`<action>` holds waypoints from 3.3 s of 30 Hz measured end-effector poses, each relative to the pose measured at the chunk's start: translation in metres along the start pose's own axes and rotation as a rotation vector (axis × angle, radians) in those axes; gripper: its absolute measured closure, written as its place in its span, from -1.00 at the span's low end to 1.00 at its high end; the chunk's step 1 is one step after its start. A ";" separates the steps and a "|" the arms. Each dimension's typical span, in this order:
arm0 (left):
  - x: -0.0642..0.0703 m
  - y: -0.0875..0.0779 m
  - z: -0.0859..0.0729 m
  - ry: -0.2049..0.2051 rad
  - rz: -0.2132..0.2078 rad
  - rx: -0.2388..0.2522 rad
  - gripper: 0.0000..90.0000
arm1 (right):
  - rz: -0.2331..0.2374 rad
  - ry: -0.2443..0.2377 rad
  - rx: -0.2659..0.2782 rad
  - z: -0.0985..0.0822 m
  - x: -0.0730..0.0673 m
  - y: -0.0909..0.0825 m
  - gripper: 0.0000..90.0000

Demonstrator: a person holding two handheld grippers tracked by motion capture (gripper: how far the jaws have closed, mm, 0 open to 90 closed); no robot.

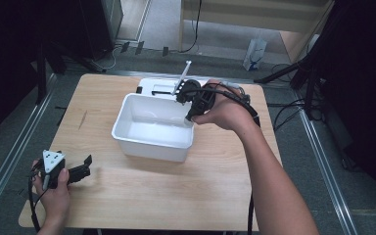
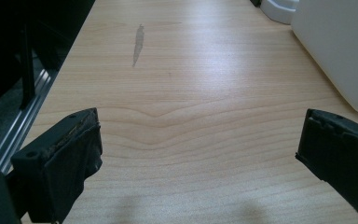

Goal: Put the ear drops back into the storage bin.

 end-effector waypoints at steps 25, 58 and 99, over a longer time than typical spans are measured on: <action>0.000 0.000 0.000 -0.002 -0.003 0.002 -0.99 | -0.007 -0.168 -0.051 -0.002 -0.004 0.067 0.60; -0.001 -0.002 0.000 -0.008 0.010 0.018 -0.86 | 0.067 -0.235 -0.158 0.010 -0.006 0.131 0.60; 0.000 0.000 0.000 0.001 0.021 0.008 -0.89 | -0.044 -0.063 0.024 -0.002 -0.006 0.065 -0.83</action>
Point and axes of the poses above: each handheld gripper's, and its own axes: y roughly forward along the jaws, z roughly out of its top, x roughly to its right, the point moved 4 cm from there along y, roughly forward along the jaws, and after that the axes turned 15 degrees about -y, right-handed, at the moved point
